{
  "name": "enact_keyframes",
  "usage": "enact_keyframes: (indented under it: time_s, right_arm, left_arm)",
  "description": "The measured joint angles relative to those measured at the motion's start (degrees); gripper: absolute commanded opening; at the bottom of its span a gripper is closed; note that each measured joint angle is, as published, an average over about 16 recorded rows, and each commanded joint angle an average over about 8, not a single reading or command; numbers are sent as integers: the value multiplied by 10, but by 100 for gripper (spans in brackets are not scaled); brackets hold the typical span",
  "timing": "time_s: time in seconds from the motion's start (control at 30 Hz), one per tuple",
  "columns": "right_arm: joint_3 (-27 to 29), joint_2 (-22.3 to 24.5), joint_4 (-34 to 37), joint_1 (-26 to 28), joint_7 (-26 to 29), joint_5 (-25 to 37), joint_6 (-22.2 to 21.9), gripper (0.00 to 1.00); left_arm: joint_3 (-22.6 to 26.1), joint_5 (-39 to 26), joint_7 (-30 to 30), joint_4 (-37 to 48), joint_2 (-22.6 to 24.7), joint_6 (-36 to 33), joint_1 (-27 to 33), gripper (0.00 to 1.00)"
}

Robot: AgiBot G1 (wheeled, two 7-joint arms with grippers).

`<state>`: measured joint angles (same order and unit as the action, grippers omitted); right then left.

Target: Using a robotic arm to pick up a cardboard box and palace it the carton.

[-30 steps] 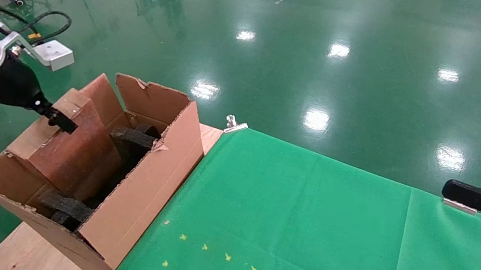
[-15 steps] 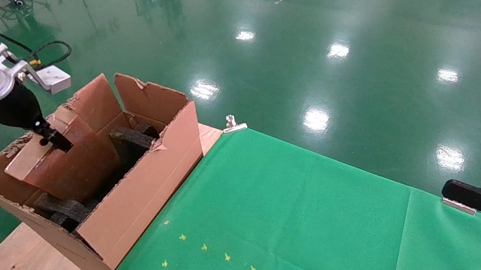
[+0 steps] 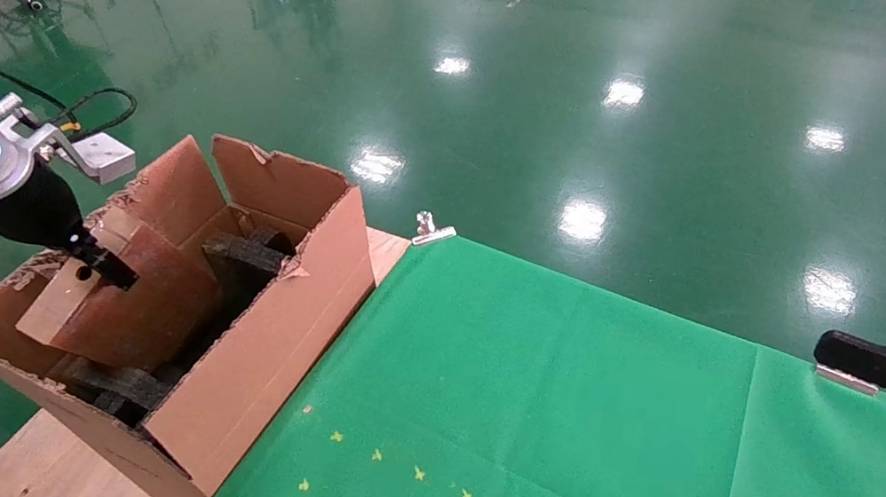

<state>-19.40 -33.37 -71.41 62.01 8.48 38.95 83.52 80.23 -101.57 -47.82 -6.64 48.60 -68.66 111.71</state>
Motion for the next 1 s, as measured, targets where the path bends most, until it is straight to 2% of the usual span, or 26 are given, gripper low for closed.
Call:
enact_keyframes:
  time_s: [0.5,1.0]
  right_arm:
    - [0,0,0,0,0,0,0,100]
    - [0,0,0,0,0,0,0,100]
  left_arm:
    - [0,-2,5,-23,0,-4,20,100]
    - [-10,7,16,-174,-10,-42,96,100]
